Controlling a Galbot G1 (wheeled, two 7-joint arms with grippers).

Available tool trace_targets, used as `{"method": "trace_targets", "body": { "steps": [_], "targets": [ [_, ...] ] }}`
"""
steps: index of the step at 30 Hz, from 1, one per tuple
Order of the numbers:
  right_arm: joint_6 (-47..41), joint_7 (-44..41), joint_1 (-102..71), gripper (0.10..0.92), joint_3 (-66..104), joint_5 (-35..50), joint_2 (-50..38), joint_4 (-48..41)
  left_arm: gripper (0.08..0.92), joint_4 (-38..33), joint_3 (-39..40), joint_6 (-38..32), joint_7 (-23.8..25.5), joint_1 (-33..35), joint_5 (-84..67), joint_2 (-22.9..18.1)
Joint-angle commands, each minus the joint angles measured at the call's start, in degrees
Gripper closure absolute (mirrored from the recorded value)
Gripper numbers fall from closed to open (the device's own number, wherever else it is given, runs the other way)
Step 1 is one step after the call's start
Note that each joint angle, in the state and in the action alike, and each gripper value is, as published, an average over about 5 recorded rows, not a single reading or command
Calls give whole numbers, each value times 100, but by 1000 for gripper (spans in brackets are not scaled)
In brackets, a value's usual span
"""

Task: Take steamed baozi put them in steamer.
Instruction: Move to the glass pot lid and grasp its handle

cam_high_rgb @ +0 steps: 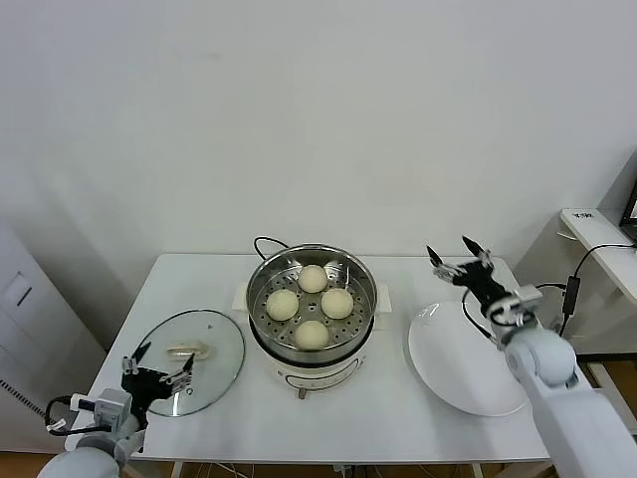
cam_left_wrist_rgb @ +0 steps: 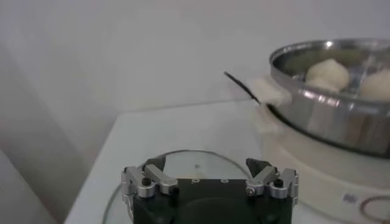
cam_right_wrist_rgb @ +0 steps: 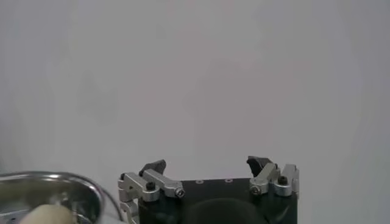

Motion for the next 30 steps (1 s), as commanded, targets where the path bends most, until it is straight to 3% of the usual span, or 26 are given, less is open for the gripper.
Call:
{"method": "trace_targets", "body": {
  "steps": [1, 9, 14, 30],
  "targets": [
    [137, 205, -1394, 203, 1476, -977, 1239, 240, 177, 1010, 66, -1318, 310, 169, 4266, 175],
    [289, 23, -1602, 203, 1536, -1541, 1655, 126, 177, 1933, 158, -2290, 290, -244, 6786, -214],
    [385, -46, -1615, 203, 1553, -1694, 1742, 57, 177, 2378, 130, -2674, 0, -621, 8190, -501],
    [465, -120, -1522, 203, 1540, -1864, 1754, -36, 177, 2785, 168, -2614, -209, -908, 9588, -1071]
  ]
}}
